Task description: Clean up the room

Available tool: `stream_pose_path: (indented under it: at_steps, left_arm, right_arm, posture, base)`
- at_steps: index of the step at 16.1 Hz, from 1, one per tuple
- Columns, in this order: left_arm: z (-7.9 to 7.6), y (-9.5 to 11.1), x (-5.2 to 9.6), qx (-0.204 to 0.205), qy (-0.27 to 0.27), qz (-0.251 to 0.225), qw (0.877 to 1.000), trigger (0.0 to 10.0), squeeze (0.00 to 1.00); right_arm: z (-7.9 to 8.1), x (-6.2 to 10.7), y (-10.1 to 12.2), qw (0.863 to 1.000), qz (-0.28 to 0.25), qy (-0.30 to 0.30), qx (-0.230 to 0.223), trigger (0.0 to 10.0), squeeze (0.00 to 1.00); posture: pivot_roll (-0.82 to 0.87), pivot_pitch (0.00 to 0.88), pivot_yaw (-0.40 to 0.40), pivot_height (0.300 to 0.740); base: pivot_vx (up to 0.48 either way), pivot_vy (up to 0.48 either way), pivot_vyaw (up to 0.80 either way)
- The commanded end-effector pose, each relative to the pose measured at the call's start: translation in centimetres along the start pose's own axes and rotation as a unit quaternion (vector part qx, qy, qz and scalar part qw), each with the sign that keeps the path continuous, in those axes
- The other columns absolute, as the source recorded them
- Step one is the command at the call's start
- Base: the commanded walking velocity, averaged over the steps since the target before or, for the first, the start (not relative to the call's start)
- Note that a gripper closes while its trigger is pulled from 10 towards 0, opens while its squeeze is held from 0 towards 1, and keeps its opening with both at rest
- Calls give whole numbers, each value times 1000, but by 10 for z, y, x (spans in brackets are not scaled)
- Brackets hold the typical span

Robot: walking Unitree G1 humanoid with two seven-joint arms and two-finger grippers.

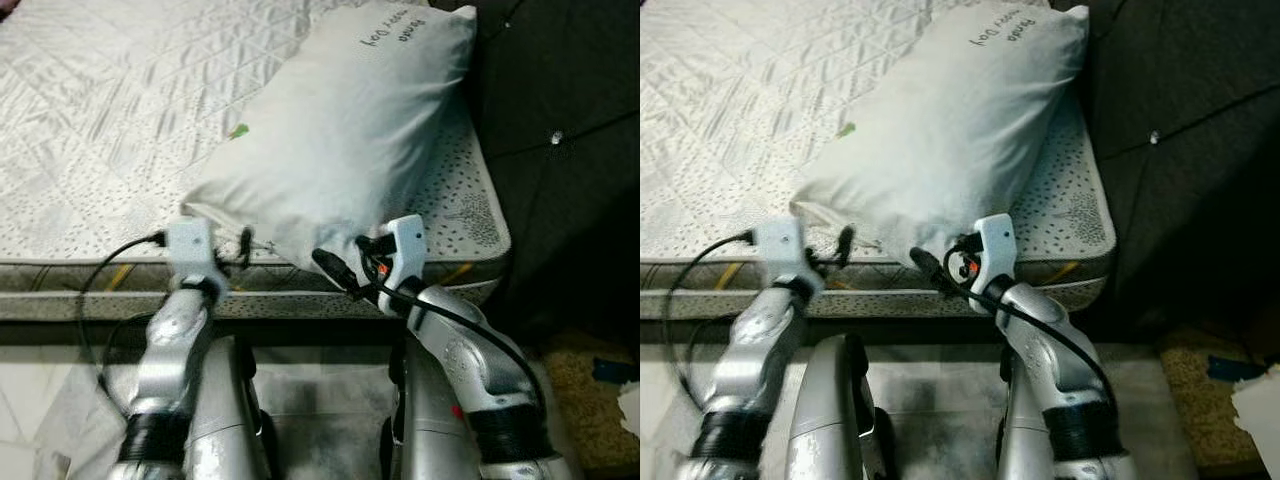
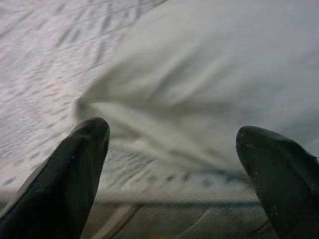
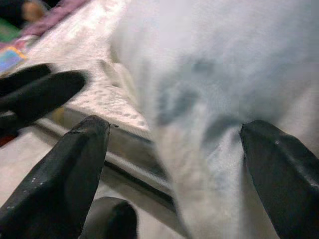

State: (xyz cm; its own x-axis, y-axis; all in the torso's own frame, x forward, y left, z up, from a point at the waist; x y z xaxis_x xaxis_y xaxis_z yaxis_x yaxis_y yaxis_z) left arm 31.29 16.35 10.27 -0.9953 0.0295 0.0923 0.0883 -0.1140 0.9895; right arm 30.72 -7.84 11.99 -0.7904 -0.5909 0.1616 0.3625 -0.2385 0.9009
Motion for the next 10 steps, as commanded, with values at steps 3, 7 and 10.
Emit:
stream_pose_path:
  at_steps: [3, 7, 10]
  left_arm:
    - [29, -19, 25, -8, 54, 49, 997, 10000, 0]
    - [24, -17, 29, 0, 52, 49, 997, 10000, 0]
    - [16, -12, 26, 7, 37, 47, 998, 10000, 0]
  right_arm:
    - [-6, -6, -6, 999, 8, -45, 14, 10000, 0]
    - [-39, -1, 24, 982, -69, -163, 70, 10000, 0]
    - [-49, 18, 29, 987, -81, -138, 34, 10000, 0]
  posture:
    - [29, 132, 68, 530]
    - [30, 138, 52, 530]
    - [13, 147, 62, 530]
  base:
    - [0, 0, 0]
    - [0, 0, 0]
    - [0, 0, 0]
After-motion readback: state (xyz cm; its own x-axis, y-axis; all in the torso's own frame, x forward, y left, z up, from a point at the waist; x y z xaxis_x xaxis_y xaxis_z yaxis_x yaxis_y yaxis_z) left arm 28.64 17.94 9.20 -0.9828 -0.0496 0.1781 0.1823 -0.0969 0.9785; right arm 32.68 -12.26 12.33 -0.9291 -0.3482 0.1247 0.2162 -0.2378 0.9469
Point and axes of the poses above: a point about 5 cm out from each wrist's last joint towards the gripper, its own x axis pointing back from the gripper into the wrist, its own y axis along the axis of the wrist's last joint, z = x × y, the point moved 2 cm from there along -x, pointing out of the wrist towards the gripper, and after that the axes turned 8 degrees about -x, right-handed, at the moved point
